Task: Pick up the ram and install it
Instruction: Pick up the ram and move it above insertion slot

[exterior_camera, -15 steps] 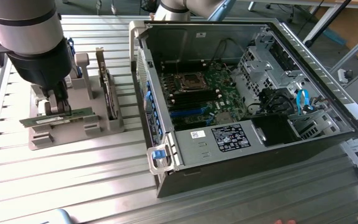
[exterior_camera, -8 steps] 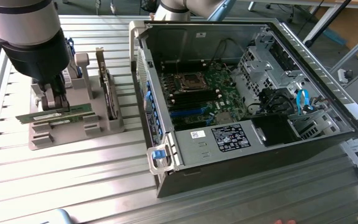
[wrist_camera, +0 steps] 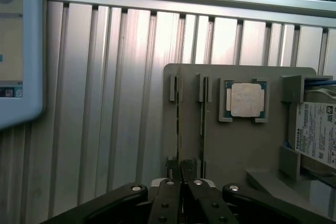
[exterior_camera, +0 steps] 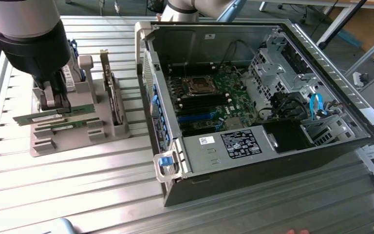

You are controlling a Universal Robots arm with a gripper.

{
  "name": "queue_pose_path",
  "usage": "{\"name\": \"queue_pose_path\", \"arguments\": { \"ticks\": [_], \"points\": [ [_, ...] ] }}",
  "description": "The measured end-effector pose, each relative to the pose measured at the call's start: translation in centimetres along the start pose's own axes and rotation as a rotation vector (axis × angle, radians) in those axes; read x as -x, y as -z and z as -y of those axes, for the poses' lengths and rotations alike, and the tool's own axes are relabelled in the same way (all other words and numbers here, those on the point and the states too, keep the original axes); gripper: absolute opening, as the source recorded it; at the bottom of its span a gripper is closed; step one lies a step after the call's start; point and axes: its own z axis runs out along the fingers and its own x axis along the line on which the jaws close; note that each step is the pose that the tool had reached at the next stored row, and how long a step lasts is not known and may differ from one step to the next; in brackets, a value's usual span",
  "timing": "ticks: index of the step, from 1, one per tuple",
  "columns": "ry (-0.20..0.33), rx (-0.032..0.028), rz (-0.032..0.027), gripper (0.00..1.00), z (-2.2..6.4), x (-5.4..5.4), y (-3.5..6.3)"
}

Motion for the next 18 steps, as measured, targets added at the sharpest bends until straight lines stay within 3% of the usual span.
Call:
{"name": "queue_pose_path", "arguments": {
  "ticks": [15, 18],
  "points": [
    [0.000, 0.0001, 0.0000, 0.12, -0.07, 0.0, 2.74],
    [0.000, 0.0000, 0.0000, 0.12, -0.09, 0.0, 3.66]
  ]
}}
